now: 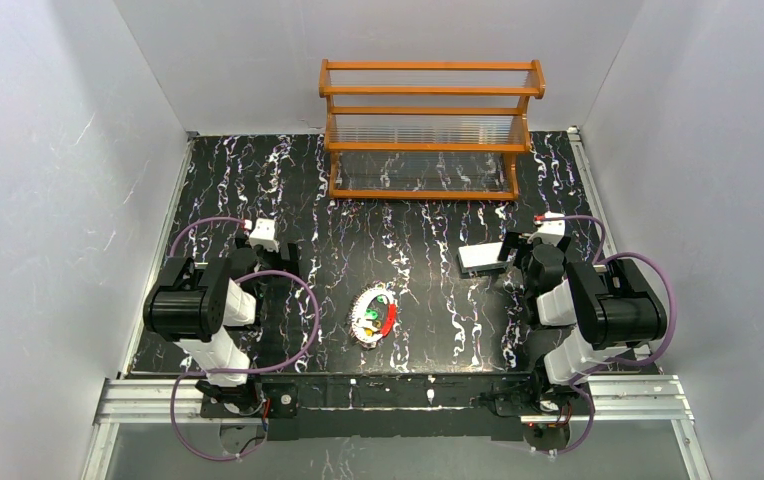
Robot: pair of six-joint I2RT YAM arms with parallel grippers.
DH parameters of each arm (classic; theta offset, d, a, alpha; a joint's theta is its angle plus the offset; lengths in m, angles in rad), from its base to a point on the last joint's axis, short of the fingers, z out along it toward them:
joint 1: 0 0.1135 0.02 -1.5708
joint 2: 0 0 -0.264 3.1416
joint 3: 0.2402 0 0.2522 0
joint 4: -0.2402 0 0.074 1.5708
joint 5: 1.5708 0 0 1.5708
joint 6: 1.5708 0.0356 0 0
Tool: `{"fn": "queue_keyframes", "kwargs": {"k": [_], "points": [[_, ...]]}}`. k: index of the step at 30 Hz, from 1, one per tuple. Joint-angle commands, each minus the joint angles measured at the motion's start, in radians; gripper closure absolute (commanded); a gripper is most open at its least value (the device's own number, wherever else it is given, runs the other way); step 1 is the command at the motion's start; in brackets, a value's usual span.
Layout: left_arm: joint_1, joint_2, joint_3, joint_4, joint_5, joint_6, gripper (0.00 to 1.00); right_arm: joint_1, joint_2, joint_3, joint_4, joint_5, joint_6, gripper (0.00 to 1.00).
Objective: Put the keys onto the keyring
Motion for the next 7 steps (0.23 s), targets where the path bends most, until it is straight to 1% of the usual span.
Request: {"fn": "queue_keyframes", "kwargs": {"k": [1, 7], "points": [[-0.002, -0.002, 0.009, 0.013, -0.005, 0.008, 0.02, -0.006, -0.004, 0.025, 0.03, -0.002, 0.003, 0.01], [-0.002, -0.001, 0.011, 0.013, -0.005, 0.009, 0.02, -0.006, -0.004, 0.024, 0.03, -0.002, 0.003, 0.01]]}}
